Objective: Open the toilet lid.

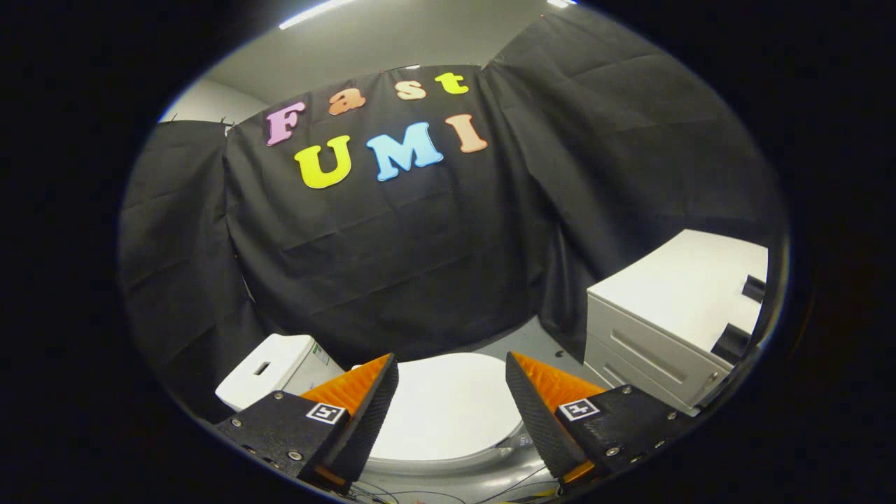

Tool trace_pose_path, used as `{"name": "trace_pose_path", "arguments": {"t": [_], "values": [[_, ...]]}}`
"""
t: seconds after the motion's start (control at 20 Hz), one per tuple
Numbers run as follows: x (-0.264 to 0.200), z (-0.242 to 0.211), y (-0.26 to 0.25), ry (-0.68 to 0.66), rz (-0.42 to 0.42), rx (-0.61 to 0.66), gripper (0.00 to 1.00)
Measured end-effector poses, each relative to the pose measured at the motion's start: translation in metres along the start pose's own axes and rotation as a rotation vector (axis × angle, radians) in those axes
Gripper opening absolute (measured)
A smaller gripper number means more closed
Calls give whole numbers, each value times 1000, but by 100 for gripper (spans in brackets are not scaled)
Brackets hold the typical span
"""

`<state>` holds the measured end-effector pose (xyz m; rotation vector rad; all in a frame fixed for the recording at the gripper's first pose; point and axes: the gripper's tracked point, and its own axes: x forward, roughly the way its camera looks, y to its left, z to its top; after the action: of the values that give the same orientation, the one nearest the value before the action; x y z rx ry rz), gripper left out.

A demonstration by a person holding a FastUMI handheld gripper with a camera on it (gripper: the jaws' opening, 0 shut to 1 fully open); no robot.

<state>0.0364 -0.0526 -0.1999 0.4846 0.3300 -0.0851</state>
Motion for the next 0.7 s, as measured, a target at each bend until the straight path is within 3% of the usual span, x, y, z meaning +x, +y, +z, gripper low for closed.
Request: {"name": "trace_pose_path", "arguments": {"t": [0.4,0.55,0.7], "values": [[18,-71,-27,135,-28,65,95],[19,-96,-42,183,-91,28,95],[22,-103,-47,195,-101,24,95]]}}
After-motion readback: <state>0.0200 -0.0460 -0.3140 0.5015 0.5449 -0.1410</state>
